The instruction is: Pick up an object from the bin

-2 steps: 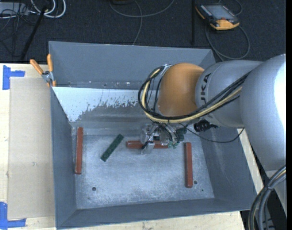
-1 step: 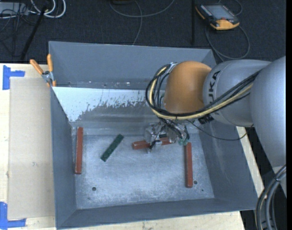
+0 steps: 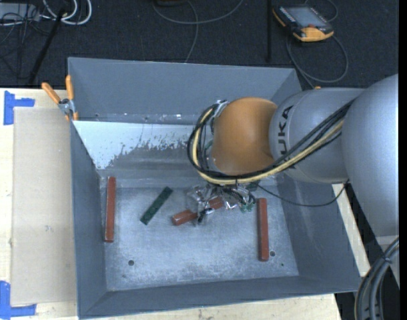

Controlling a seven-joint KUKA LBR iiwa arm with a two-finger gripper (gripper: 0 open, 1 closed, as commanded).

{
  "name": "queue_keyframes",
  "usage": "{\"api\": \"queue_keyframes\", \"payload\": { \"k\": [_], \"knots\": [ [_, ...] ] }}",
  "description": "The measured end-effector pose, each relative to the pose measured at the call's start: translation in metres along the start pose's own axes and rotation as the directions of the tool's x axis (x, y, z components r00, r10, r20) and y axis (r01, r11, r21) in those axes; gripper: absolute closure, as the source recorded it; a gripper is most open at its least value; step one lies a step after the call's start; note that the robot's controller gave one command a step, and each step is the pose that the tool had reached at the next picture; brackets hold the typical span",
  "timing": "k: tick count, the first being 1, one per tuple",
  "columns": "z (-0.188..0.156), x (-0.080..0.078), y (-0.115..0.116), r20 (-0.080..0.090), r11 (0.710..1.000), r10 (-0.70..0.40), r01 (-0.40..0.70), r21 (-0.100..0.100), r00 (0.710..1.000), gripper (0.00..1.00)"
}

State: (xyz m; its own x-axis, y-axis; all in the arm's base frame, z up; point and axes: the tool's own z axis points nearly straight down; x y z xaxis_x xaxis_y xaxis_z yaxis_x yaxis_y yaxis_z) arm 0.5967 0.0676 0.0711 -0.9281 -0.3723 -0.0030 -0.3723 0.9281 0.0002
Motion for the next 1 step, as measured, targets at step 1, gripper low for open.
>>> {"api": "queue_keyframes", "payload": {
  "k": [1],
  "knots": [
    [-0.1466, 0.0118, -0.0212, 0.006, 0.999, -0.039, 0.038, 0.004, 0.999, 1.00]
  ]
}}
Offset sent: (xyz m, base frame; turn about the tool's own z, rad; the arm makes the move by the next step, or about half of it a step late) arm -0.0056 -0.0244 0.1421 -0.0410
